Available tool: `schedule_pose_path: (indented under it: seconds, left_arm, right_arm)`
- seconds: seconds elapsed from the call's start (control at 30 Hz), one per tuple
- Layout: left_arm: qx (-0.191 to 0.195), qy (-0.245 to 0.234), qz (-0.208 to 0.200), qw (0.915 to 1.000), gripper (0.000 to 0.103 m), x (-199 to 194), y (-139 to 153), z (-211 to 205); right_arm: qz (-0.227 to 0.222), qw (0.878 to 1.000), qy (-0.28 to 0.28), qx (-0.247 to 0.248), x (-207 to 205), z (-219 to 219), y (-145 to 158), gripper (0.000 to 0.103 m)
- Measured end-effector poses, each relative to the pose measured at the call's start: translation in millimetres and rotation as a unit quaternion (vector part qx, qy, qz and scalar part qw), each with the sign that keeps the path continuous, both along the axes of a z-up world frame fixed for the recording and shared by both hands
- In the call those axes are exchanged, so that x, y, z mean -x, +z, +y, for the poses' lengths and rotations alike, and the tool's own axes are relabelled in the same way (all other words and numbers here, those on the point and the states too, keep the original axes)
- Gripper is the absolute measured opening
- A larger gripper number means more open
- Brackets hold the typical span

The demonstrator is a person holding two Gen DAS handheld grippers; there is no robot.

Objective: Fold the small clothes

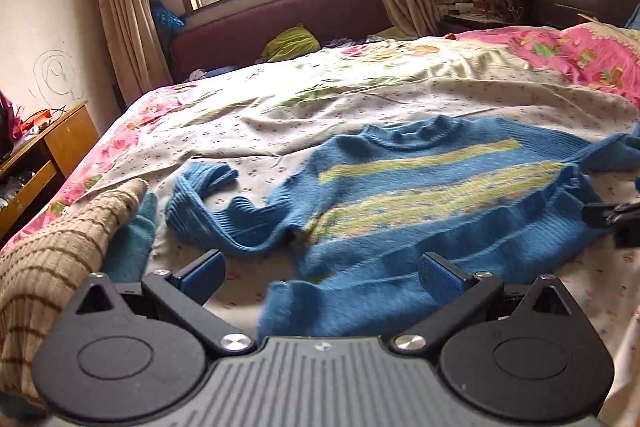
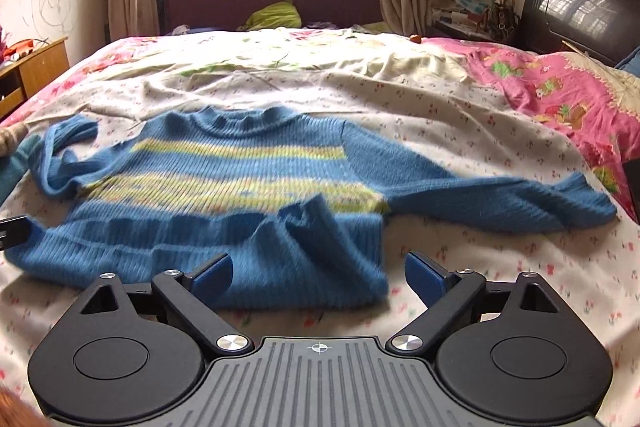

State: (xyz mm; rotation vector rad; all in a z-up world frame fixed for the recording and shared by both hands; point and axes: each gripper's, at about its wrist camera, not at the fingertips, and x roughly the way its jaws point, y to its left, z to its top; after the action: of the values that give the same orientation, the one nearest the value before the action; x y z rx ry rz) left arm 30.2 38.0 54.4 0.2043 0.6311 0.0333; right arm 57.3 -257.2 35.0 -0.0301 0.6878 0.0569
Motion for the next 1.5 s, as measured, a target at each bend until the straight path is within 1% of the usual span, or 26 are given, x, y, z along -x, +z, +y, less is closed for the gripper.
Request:
schedule_pose_path:
  seconds: [0.07,0.17,0.2,0.23,0.27,0.3,0.33,0.37,0.43,0.47,0.5,0.57,0.67,0.73,0.83,0.9,0.93,1.03,1.1,1.13,1.2,1.27,1.33,1.37,1.47,1.5]
  left_arm:
    - [-0.001,0.006,0.009,0.9999,0.103,-11.7,-3.2,11.3]
    - [-0.001,0.019,0.024,0.9995,0.103,-27.5,-12.2,27.7]
    - [0.001,0.022,0.032,0.9993,0.103,-32.8,-16.3,32.2]
    - [0.006,0.023,0.041,0.9989,0.103,-36.9,-20.0,35.9]
    - [0.013,0.023,0.054,0.9982,0.099,-41.1,-24.3,39.6]
    - [0.023,0.022,0.067,0.9972,0.086,-43.3,-28.5,42.9]
    - [0.035,0.021,0.079,0.996,0.067,-45.3,-32.5,46.0]
    - [0.056,0.019,0.098,0.9934,0.057,-46.8,-37.9,49.7]
    - [0.095,0.01,0.124,0.9877,0.034,-47.6,-45.8,55.3]
    - [0.11,-0.001,0.131,0.9852,0.028,-46.1,-48.8,56.4]
    - [0.114,-0.009,0.132,0.9846,0.021,-44.3,-49.2,56.2]
    - [0.118,-0.025,0.129,0.9844,0.019,-38.9,-44.5,53.1]
    - [0.148,-0.056,0.126,0.9793,0.018,-27.1,-33.3,54.2]
    - [0.153,-0.072,0.128,0.9772,0.018,-16.9,-25.9,54.8]
    - [0.155,-0.082,0.134,0.9753,0.018,1.5,-15.9,59.0]
    - [0.167,-0.093,0.146,0.9706,0.018,15.9,-12.0,62.2]
    - [0.169,-0.099,0.154,0.9685,0.018,23.8,-11.2,62.6]
    - [0.157,-0.111,0.172,0.9661,0.017,44.0,-12.8,60.5]
    - [0.162,-0.113,0.181,0.9636,0.017,54.6,-13.3,61.8]
    - [0.166,-0.112,0.182,0.9626,0.017,60.1,-12.6,62.7]
    - [0.163,-0.11,0.177,0.9643,0.017,68.1,-10.2,62.8]
    - [0.154,-0.113,0.17,0.9668,0.017,72.5,-8.6,62.9]
    - [0.155,-0.114,0.167,0.9671,0.017,74.0,-7.9,62.6]
    - [0.151,-0.115,0.165,0.9678,0.017,74.7,-7.5,62.0]
    - [0.13,-0.12,0.154,0.972,0.02,74.1,-6.4,58.4]
    - [0.127,-0.122,0.154,0.9723,0.025,72.0,-6.3,57.5]
  right_arm:
    - [0.003,1.0,0.007,0.007,-14.1,-2.9,-3.1,0.085]
    - [0.019,1.0,0.023,0.009,-32.6,-4.5,-11.5,0.073]
    - [0.027,0.999,0.029,0.005,-37.8,-4.7,-14.6,0.065]
    - [0.038,0.999,0.036,-0.001,-42.7,-4.6,-18.7,0.054]
    - [0.051,0.998,0.042,-0.008,-47.2,-4.3,-22.4,0.048]
    - [0.063,0.997,0.046,-0.016,-50.9,-4.4,-25.6,0.036]
    - [0.072,0.996,0.051,-0.026,-52.3,-4.5,-27.8,0.029]
    - [0.077,0.995,0.055,-0.032,-52.4,-4.4,-29.1,0.025]
    - [0.081,0.994,0.059,-0.037,-50.5,-4.2,-28.3,0.014]
    - [0.084,0.994,0.061,-0.042,-49.7,-4.9,-26.7,0.012]
    - [0.087,0.993,0.062,-0.047,-48.1,-6.1,-24.4,0.01]
    - [0.088,0.993,0.065,-0.048,-42.1,-7.9,-18.1,0.01]
    - [0.088,0.992,0.077,-0.051,-23.7,-11.0,-5.0,0.009]
    - [0.088,0.991,0.085,-0.055,-6.8,-14.0,5.4,0.008]
    - [0.093,0.988,0.101,-0.065,24.0,-18.2,20.7,0.008]
    - [0.107,0.985,0.116,-0.073,45.8,-18.9,27.1,0.008]
    - [0.114,0.983,0.123,-0.071,56.9,-17.9,28.5,0.008]
    - [0.138,0.98,0.131,-0.055,80.0,-16.5,23.6,0.007]
    - [0.158,0.978,0.127,-0.054,89.1,-20.1,19.1,0.007]
    - [0.166,0.976,0.124,-0.06,93.4,-22.2,18.7,0.004]
    - [0.169,0.976,0.127,-0.054,102.7,-23.2,23.7,0.003]
    - [0.169,0.976,0.129,-0.035,106.8,-24.2,27.7,0.005]
    - [0.178,0.976,0.122,-0.008,106.0,-26.2,27.3,0.011]
    - [0.174,0.977,0.12,0.001,107.1,-27.9,28.8,0.011]
    - [0.136,0.98,0.147,0.013,109.1,-17.8,46.8,0.012]
    - [0.125,0.979,0.163,0.013,108.1,-10.6,52.7,0.012]
